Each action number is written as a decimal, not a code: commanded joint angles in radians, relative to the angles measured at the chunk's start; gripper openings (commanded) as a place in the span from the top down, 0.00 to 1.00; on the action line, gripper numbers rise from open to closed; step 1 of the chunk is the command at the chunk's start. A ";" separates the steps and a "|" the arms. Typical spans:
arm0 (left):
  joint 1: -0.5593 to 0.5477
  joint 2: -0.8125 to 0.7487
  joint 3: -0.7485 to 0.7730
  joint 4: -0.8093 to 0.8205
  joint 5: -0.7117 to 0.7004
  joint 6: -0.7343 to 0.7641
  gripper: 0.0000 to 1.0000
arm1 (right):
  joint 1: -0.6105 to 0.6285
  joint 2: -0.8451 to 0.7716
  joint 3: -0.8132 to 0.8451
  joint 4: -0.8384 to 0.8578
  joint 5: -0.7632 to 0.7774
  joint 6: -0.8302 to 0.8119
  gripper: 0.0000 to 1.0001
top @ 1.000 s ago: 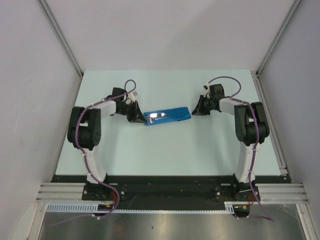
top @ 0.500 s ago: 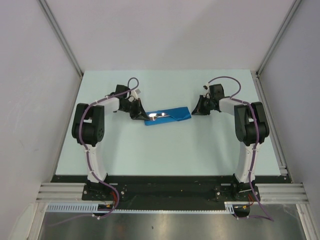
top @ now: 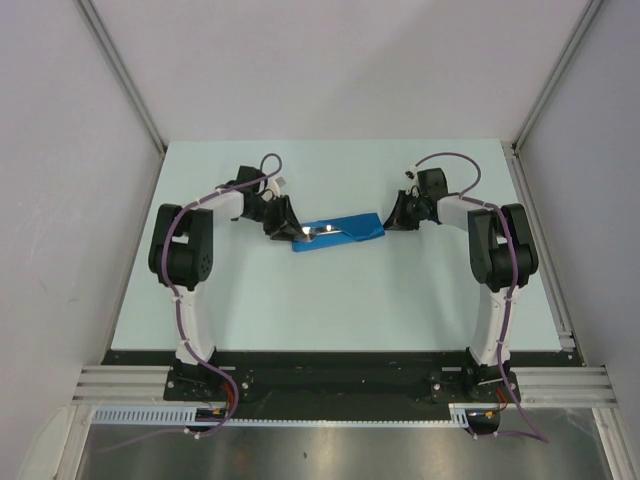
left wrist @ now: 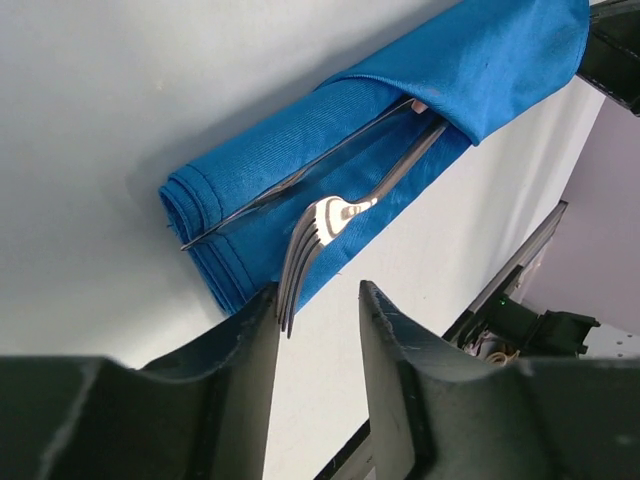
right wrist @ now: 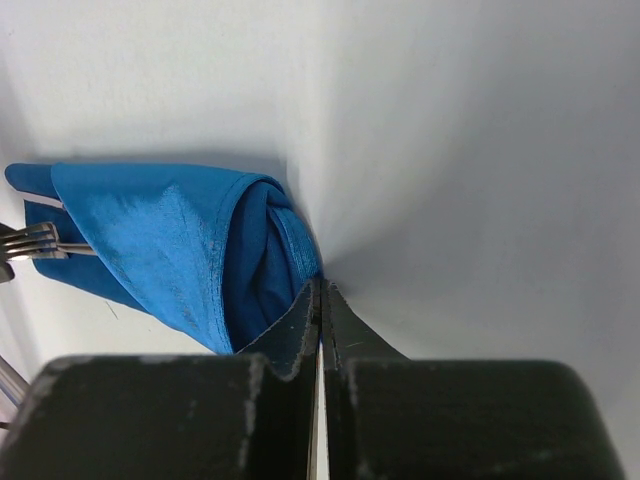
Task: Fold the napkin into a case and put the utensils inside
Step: Insert the fork into the folded napkin, then reset both arms
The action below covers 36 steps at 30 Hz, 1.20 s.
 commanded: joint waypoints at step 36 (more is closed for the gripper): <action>-0.734 -1.036 -0.470 0.199 -0.756 -0.181 0.19 | 0.248 -0.979 -0.449 -0.346 0.467 0.078 0.00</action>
